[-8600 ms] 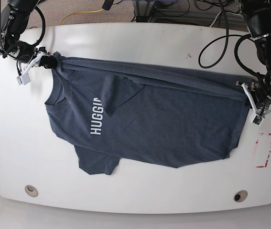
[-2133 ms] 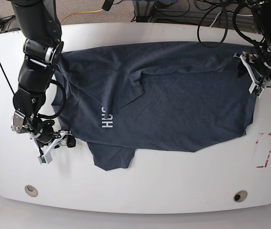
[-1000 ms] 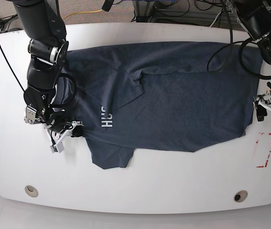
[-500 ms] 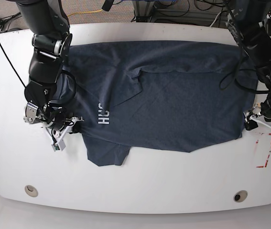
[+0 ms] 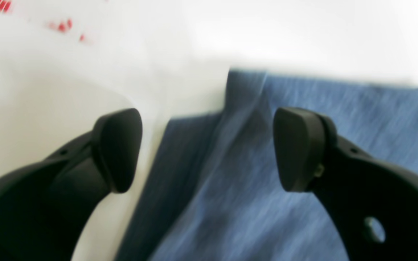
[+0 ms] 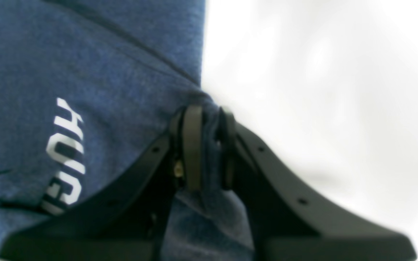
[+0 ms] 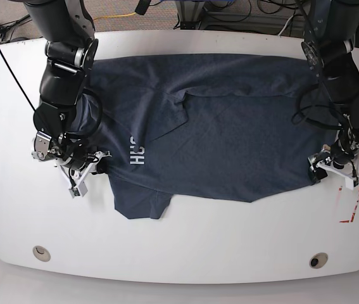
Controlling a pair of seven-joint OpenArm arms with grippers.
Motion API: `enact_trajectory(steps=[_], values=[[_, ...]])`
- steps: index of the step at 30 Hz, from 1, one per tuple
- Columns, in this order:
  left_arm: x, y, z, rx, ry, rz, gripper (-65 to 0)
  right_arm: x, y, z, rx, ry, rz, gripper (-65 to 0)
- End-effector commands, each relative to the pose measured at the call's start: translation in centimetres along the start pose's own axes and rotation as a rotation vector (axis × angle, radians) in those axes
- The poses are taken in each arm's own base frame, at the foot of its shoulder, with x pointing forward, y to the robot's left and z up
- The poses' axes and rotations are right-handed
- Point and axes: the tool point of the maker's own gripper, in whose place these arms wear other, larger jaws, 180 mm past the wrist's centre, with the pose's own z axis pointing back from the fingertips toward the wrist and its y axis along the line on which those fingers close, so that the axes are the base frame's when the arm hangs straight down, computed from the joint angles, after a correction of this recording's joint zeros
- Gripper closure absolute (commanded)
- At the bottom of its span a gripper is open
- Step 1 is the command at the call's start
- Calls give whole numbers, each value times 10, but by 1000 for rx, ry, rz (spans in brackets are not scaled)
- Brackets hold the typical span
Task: Fold the T-shirt properly
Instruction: 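Move the left gripper down the opposite side edge and grasp it, then lift both side edges and fold the shirt's hem half over toward the collar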
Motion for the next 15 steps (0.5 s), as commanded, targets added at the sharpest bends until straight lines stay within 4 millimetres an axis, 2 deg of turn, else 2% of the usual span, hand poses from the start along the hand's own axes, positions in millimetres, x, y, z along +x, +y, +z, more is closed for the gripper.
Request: enact_trajectory(steps=[1, 4, 6, 11, 15], values=[[5, -2, -4, -10, 2, 15, -531, 22, -7, 8, -15, -52, 21, -76], [3, -11, -9, -27, 22, -3, -521, 21, -7, 8, -15, -50, 21, -76], [3, -17, -11, -39, 28, -22, -471, 20, -7, 8, -15, -48, 20, -76], [-3, -30, -15, -59, 43, -49, -253, 19, -7, 8, -14, -49, 18, -76], [-4, -32, -15, -61, 42, -54, -72, 20, -7, 8, -13, -53, 18, -75]])
